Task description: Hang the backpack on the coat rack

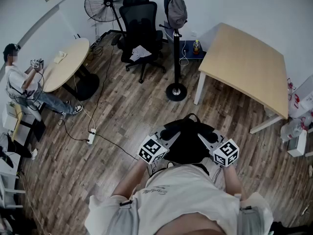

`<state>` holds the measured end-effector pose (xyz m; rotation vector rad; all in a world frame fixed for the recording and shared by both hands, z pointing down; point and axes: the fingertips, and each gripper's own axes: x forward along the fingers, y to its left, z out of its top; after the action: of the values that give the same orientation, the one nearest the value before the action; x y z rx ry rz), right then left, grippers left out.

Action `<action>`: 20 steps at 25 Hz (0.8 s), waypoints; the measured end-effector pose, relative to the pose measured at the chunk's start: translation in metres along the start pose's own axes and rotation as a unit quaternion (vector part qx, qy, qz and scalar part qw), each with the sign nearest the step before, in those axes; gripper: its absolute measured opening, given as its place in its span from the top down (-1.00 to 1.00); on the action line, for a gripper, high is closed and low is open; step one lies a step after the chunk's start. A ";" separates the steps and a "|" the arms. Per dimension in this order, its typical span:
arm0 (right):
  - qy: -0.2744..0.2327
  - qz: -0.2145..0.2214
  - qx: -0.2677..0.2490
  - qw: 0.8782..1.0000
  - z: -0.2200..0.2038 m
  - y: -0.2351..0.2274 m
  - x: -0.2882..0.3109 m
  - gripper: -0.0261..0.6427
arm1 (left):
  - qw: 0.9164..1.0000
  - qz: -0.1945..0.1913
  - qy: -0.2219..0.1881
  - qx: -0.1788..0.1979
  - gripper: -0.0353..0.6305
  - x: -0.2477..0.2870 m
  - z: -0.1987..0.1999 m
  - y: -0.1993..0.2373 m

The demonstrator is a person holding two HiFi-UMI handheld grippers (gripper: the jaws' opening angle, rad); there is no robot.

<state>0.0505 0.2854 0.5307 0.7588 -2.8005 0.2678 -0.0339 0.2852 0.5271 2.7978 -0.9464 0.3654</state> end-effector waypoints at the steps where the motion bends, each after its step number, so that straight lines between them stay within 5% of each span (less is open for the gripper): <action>1: -0.001 -0.002 -0.001 1.000 0.000 0.000 0.002 0.82 | 1.000 -0.002 -0.001 0.000 0.76 0.000 0.000 0.002; 10: -0.002 -0.016 0.012 1.000 -0.004 0.000 0.030 0.82 | 1.000 -0.009 0.007 -0.004 0.76 -0.008 -0.010 0.026; 20: 0.000 0.003 0.029 1.000 -0.003 -0.069 0.067 0.82 | 0.999 0.001 0.032 -0.017 0.76 0.042 -0.006 0.083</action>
<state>0.0304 0.1956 0.5597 0.7638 -2.8056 0.3523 -0.0538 0.1971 0.5510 2.7378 -0.9314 0.4333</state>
